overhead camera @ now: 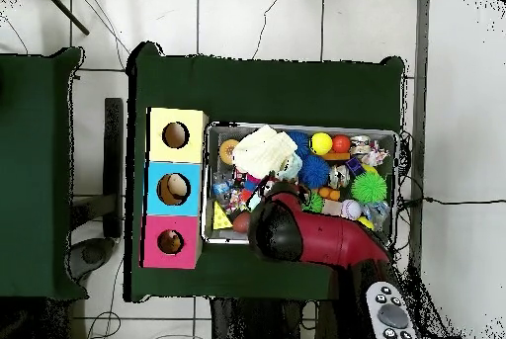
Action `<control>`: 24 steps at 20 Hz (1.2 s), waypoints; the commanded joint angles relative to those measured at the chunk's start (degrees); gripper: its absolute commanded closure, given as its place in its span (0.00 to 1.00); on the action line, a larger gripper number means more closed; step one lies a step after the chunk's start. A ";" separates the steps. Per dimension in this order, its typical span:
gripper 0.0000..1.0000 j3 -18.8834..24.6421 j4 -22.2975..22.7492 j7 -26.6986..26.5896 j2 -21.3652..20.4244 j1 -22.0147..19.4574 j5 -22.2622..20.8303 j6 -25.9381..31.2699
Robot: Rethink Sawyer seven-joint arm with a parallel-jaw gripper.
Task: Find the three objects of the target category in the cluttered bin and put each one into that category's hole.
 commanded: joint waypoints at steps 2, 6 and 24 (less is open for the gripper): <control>0.00 0.46 -2.79 9.66 2.66 0.71 2.87 -2.74; 0.00 0.26 -2.87 9.39 2.75 0.95 3.11 -2.64; 1.00 -0.42 -3.02 9.39 2.91 1.42 3.79 -2.40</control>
